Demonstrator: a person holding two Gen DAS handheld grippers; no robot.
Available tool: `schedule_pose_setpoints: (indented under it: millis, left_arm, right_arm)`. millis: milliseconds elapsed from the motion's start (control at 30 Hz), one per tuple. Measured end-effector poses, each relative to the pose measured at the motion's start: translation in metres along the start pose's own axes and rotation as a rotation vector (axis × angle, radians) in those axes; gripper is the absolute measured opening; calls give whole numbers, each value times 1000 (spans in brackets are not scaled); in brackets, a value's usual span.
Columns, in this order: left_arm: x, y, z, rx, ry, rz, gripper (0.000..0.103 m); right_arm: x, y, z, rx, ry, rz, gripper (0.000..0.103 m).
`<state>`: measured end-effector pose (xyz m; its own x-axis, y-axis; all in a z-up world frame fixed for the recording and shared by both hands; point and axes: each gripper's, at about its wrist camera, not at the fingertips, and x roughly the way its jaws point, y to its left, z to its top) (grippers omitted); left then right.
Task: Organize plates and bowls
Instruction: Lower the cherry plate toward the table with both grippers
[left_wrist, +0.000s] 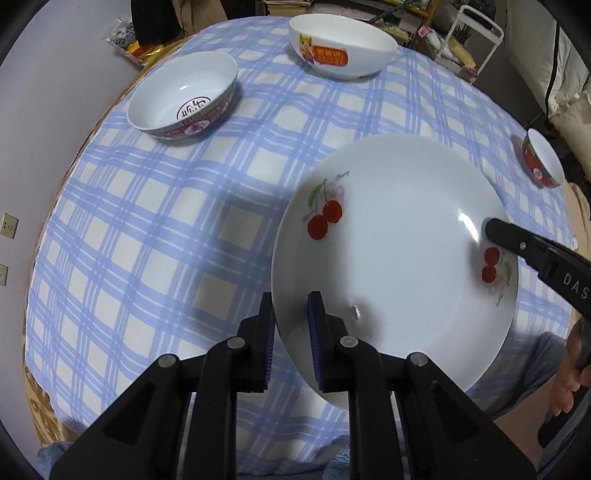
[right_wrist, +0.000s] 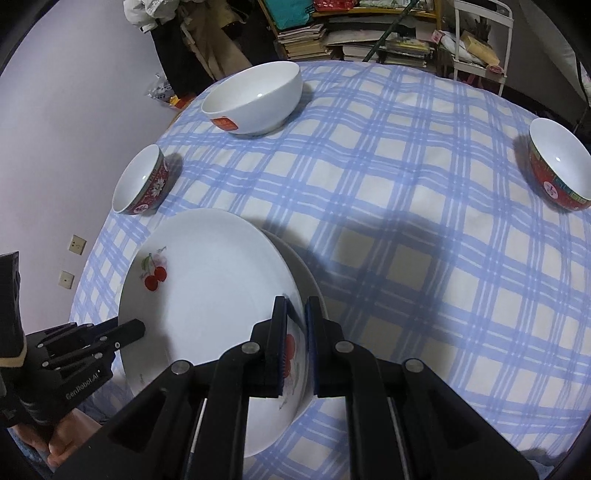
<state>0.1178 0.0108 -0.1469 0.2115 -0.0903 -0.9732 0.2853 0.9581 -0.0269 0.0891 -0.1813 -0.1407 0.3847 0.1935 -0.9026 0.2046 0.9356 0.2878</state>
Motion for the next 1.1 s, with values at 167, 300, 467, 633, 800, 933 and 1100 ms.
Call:
schedule_pose_setpoints:
  millis: [167,300,467,633,800,933,1100]
  left_arm:
    - [7,3,1,-9,23,-16,17]
    - [12,7,4,-30,38,-35,17]
    - [19,2,6,-3,49,-12,17]
    - [23,1,8,-13,54,-6,16]
    - [25,2,11,-33,55,-23,16]
    - [24,6,11,-37,56,-30,16]
    - [24,10,10,-35,55,-35,18]
  right_arm:
    - [6,0,0,-4,17,-8,12]
    - [10,-1,0,6,31,4,12]
    - [13,-1,1,-4,28,-15,12]
    - [13,-2,2,-15,21,-28,12]
    - [14,-4,4,-13,22,-17,11]
    - [15,-6,5,-12,28,-19,11]
    - [17,-3,5,-33,42,-52,11]
